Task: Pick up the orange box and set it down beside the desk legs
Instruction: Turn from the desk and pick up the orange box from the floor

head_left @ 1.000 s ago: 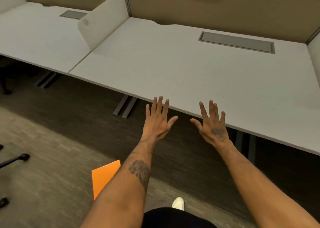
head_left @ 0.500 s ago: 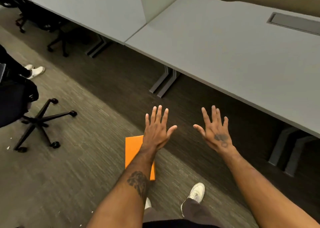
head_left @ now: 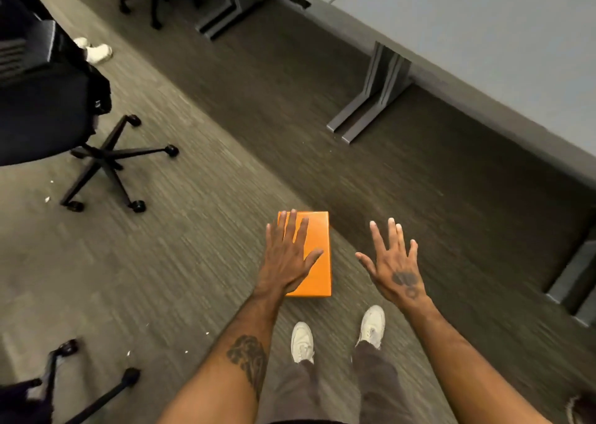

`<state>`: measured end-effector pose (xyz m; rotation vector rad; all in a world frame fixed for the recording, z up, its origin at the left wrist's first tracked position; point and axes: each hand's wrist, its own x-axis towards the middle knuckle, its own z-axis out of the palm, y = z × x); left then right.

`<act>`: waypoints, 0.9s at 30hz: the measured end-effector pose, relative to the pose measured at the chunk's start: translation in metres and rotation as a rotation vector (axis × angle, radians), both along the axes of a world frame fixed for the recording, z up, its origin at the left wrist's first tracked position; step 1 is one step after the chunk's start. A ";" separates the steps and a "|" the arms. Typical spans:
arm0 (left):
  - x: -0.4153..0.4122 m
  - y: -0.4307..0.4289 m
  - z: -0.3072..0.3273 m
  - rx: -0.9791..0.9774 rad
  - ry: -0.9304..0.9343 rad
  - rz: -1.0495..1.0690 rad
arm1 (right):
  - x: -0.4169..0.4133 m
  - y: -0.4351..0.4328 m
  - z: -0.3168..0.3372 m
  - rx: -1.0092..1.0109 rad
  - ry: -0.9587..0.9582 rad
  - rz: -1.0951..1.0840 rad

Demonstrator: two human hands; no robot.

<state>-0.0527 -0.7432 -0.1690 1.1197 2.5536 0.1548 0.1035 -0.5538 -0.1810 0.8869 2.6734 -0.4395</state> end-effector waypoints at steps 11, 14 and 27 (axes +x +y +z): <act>-0.010 -0.042 -0.146 -0.105 -0.122 0.103 | -0.033 -0.054 -0.127 -0.097 -0.082 0.045; -0.016 -0.044 -0.196 -0.145 -0.143 0.090 | -0.037 -0.053 -0.175 -0.138 -0.079 -0.011; -0.018 -0.071 -0.451 -0.250 -0.278 0.118 | -0.054 -0.069 -0.434 -0.312 -0.147 0.012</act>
